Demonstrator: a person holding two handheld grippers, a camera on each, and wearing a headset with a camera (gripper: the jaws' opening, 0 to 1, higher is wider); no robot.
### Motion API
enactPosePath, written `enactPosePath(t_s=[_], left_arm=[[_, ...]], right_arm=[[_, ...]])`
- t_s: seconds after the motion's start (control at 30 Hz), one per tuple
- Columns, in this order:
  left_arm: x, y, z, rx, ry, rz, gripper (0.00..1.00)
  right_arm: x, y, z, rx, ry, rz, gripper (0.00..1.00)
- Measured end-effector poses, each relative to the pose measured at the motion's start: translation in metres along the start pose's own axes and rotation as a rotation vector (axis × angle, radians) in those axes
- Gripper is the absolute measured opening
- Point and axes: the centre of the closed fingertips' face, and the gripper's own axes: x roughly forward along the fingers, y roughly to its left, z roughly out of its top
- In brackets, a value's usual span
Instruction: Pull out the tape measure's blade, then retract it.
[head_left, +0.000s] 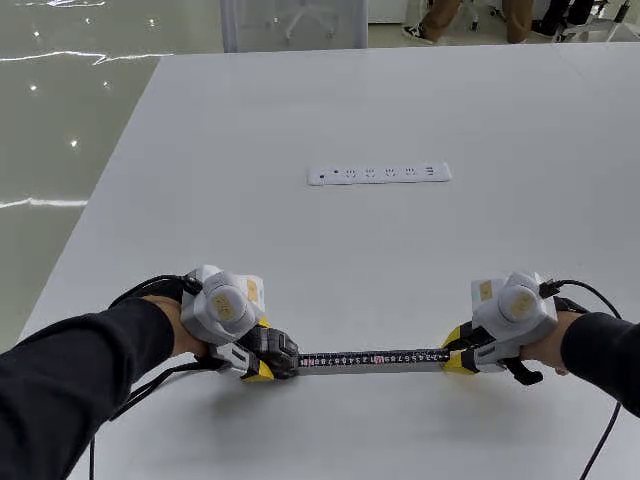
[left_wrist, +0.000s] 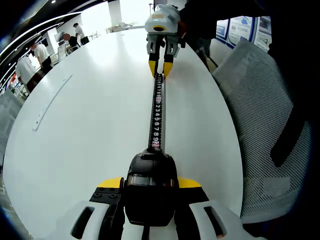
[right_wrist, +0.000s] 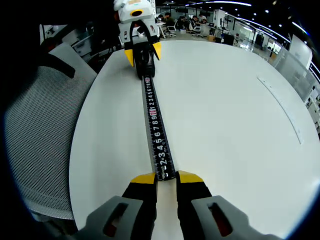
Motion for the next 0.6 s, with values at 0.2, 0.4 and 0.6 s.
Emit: enactPosePath(t_s=[0.2,0.4,0.6], left_arm=[[-0.0001,-0.0004,0.0003,0.000,-0.001,0.000,0.34],[0.0000,-0.0005,0.0002,-0.001,0.000,0.001,0.34],[0.0002,-0.0007,0.0005,-0.001,-0.002,0.001,0.34]], right_arm=[[-0.0035,-0.0006,-0.0052,0.006,0.005,-0.003,0.10],[-0.0056,-0.0016,-0.0085,0.012,0.005,-0.003,0.10],[-0.0061,-0.0015,-0.0095,0.018,0.006,-0.002,0.10]])
